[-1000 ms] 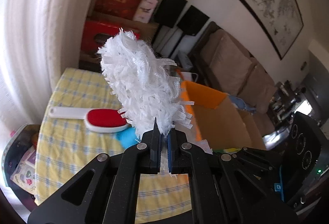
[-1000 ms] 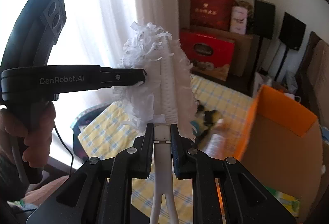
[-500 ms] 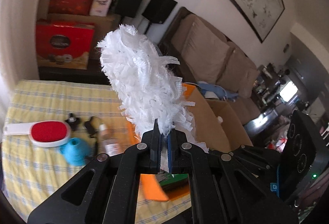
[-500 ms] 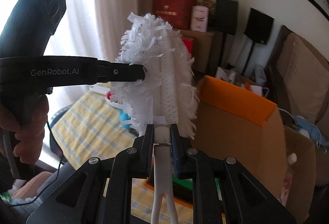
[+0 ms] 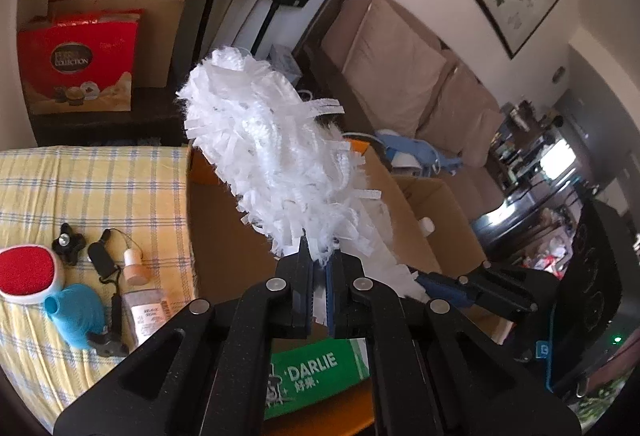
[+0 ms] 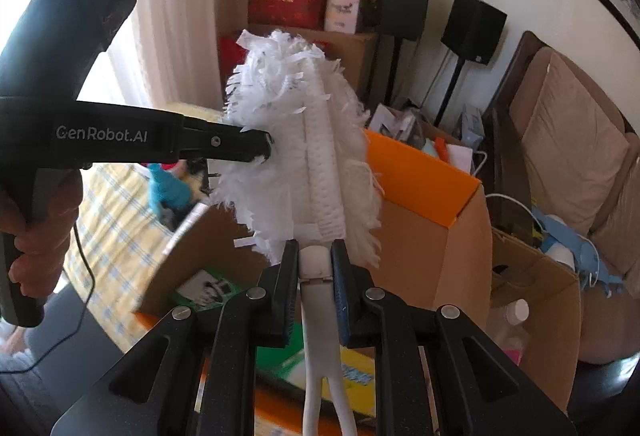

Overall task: Organize objects
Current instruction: 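Lift the feather duster with the left tool and carry it over the cardboard box, then lower the feather duster into the cardboard box and open the left tool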

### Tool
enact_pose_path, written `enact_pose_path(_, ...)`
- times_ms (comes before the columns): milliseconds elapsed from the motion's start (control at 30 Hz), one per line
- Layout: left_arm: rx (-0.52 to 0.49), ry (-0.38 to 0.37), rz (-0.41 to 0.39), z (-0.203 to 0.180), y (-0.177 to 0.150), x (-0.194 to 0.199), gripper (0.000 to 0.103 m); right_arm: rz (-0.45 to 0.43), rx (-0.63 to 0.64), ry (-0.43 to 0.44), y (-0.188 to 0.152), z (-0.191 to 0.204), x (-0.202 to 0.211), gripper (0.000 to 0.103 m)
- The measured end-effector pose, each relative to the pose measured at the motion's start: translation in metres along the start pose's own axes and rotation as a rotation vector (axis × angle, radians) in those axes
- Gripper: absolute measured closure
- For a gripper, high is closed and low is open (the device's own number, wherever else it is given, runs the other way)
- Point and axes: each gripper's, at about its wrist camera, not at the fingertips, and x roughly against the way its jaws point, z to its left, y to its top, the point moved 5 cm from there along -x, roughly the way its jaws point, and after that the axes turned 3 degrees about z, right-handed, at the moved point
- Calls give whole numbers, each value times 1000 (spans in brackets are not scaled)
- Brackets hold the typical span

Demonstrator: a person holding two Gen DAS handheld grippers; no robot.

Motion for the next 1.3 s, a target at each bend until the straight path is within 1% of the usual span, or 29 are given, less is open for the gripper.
enact_pose_path(233,-11,53,65,3,-4,-36,99,43,-18,13,-10,-18,-30,88)
enact_pose_path(500,-30,107,140,7,-9,-63,99,103,-27,-2,-22,-31,-61,88)
enact_pose_path(633,-36,136,150,13,-10,-65,97,147,-29,-49,-30,-36,-77,88)
enact_pose_path(700,-33,138,149,17,-10,-62,83,157,-54,-43,-32,-41,-80,88)
enact_pose_path(733,-28,137,145,20,-10,-59,80,154,-63,-38,-32,-42,-78,88)
enact_pose_path(767,-24,139,141,21,-10,-57,75,148,-67,-41,-32,-43,-76,86)
enact_pose_path(800,-22,140,140,23,-10,-54,72,144,-66,-57,-32,-45,-73,83)
enact_pose_path(833,-21,140,138,25,-10,-51,71,140,-66,-67,-32,-45,-71,74)
enact_pose_path(867,-22,142,134,26,-10,-47,68,134,-68,-69,-32,-45,-69,71)
enact_pose_path(933,-28,145,121,27,-10,-37,60,125,-80,-64,-30,-45,-63,72)
enact_pose_path(1000,-33,145,107,27,-10,-29,45,110,-102,-60,-28,-44,-56,71)
enact_pose_path(1033,-38,146,96,25,-11,-22,41,103,-118,-54,-27,-44,-51,71)
enact_pose_path(1100,-53,157,84,24,-11,-14,34,82,-147,-39,-23,-42,-42,68)
enact_pose_path(1133,-66,171,75,24,-11,-9,32,73,-158,-39,-19,-42,-39,60)
enact_pose_path(1167,-74,180,67,23,-11,-5,28,63,-168,-38,-17,-41,-35,51)
enact_pose_path(1200,-80,187,60,23,-11,-1,24,54,-180,-35,-15,-39,-31,46)
enact_pose_path(1233,-85,193,49,23,-11,5,22,47,-189,-32,-13,-37,-27,41)
enact_pose_path(1300,-83,199,38,26,-13,13,20,35,-204,-29,-9,-31,-20,38)
